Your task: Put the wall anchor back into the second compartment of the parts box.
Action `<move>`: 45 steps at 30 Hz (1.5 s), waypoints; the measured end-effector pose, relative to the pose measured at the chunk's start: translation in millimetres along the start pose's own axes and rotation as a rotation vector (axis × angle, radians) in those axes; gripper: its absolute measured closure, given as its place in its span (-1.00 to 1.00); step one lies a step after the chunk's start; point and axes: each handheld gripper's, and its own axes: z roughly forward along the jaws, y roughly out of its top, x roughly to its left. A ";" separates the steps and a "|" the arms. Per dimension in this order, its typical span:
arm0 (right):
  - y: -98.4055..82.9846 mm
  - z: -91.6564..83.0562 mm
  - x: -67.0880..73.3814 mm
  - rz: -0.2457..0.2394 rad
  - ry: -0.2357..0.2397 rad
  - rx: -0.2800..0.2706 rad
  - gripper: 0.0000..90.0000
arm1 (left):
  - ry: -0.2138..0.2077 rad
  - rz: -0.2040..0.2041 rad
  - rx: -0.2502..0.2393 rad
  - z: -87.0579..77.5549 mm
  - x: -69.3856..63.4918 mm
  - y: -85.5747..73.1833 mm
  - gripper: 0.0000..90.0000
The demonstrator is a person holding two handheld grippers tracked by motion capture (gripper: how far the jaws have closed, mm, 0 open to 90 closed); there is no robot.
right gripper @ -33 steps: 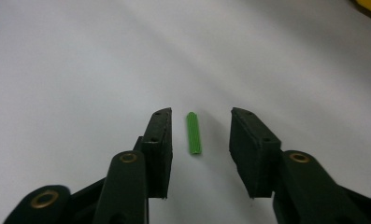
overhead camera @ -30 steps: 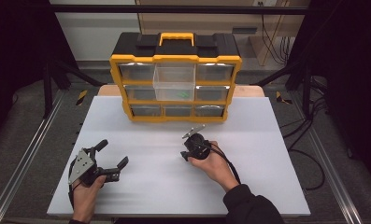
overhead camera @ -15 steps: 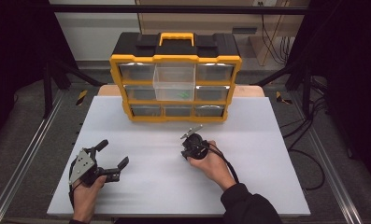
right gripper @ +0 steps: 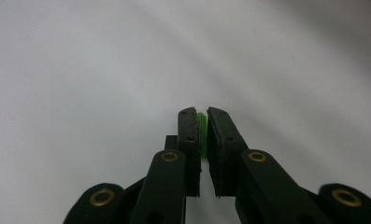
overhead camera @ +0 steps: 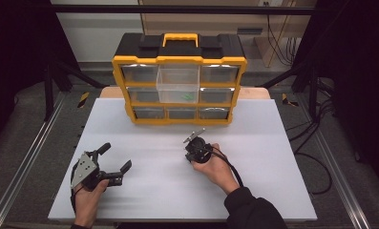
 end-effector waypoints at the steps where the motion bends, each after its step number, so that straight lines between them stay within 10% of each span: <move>1: 0.0 0.2 0.1 0.000 0.000 0.000 0.87 | 0.000 0.000 0.001 0.1 -0.1 -0.1 -0.99; 13: 0.0 -1.4 -1.4 0.029 0.001 -0.023 0.88 | 0.001 -0.001 0.000 -0.2 0.3 -0.1 -0.99; 30: -16.6 -59.4 -43.3 0.081 -0.036 -0.317 0.88 | 0.000 -0.001 0.000 0.4 -1.2 0.0 -0.99; 45: -20.1 -84.5 -48.9 0.108 -0.045 -0.406 0.88 | -0.003 0.001 0.004 0.8 -1.4 -0.3 -0.99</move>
